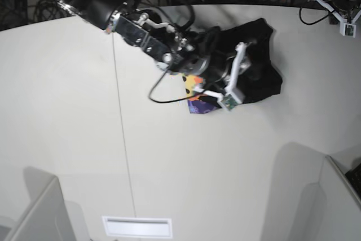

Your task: Fold the T-shirt properly

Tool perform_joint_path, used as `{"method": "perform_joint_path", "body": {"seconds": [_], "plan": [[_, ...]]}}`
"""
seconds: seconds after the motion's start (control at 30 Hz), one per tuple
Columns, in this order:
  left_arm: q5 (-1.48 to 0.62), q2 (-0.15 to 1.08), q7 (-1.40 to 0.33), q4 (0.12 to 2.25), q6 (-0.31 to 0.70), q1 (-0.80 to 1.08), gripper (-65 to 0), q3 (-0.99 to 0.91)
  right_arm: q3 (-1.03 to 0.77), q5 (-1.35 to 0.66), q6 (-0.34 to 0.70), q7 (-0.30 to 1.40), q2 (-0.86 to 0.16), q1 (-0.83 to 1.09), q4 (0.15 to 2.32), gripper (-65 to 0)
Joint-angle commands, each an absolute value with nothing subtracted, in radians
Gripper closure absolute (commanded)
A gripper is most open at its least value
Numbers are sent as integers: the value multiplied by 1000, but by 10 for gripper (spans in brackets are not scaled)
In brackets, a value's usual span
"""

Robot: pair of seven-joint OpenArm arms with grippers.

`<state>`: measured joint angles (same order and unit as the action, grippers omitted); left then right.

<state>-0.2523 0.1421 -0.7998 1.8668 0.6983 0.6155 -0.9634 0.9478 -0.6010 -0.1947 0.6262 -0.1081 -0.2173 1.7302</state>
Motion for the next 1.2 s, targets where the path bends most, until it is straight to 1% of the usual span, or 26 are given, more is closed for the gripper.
{"method": "perform_joint_path", "body": {"seconds": [0.0,0.03,0.07,0.23,0.3,0.43,0.57,0.73,0.8,0.9,1.0,1.1,1.17], "plan": [[-263,154,-754,1877,698,633,0,-993,921,-613,-189,582,-131,-208,1758,-117],[-263,154,-705,1873,698,644,0,-1009,898,-613,-188,549,-171,-189,1761,-18],[-263,153,-627,1860,698,656,0,-1020,872,-619,-188,506,-217,-168,1768,0],[-262,136,-180,1751,698,700,0,-1004,734,-613,-188,269,-401,12,1842,0],[-262,133,-71,1709,698,710,0,-986,684,-611,-188,219,-452,71,1865,0],[-260,137,58,1636,698,713,0,-949,585,-611,-188,130,-529,162,1867,0],[-260,139,170,1612,698,707,0,-949,503,-611,-188,2,-572,246,1862,0],[-259,139,387,1544,698,710,0,-943,407,-611,-188,-151,-604,371,1862,0],[-208,139,473,1489,698,707,0,-941,366,-611,-188,-186,-605,426,1860,0],[-94,136,656,1360,698,685,0,-938,298,-610,-188,-222,-604,516,1857,0],[-41,137,823,1227,698,682,0,-883,239,-610,-188,-237,-602,593,1828,0],[-42,143,924,1130,698,725,0,-783,186,-605,-188,-243,-604,656,1804,0],[-42,159,978,1082,698,762,0,-700,145,-552,-188,-242,-602,708,1802,0]]}}
